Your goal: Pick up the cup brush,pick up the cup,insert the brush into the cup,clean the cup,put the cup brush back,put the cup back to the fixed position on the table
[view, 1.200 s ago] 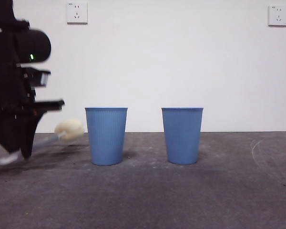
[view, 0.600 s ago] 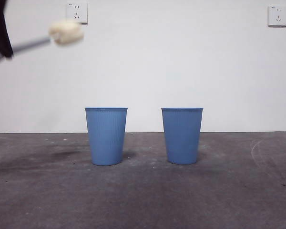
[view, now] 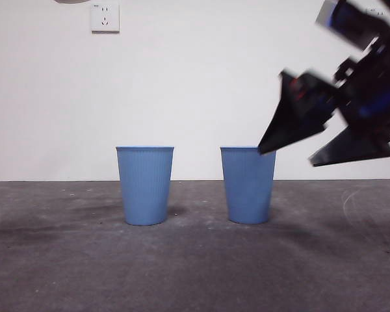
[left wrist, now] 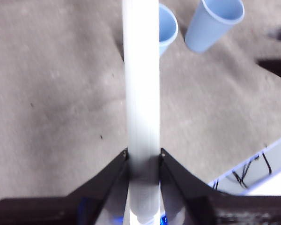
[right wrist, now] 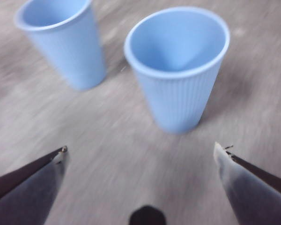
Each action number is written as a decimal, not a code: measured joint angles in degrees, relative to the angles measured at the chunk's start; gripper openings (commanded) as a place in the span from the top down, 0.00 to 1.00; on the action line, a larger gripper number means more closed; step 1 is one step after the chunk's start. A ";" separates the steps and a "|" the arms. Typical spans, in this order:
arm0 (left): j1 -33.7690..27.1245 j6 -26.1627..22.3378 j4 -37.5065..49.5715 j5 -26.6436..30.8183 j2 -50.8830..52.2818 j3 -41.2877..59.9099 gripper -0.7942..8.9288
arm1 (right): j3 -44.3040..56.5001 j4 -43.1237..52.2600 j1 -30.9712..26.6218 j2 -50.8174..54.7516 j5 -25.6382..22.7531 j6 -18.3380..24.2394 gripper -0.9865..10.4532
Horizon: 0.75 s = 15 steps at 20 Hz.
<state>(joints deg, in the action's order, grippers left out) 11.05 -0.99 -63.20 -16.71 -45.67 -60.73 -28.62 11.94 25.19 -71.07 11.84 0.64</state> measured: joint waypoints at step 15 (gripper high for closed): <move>0.00 -1.53 -1.70 0.00 0.02 0.00 0.93 | -1.77 31.71 0.26 -28.09 -3.52 -3.04 0.39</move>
<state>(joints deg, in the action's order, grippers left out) 11.05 -2.52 -64.90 -16.71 -45.65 -60.73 -30.39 43.66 25.45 -99.15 8.32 -2.39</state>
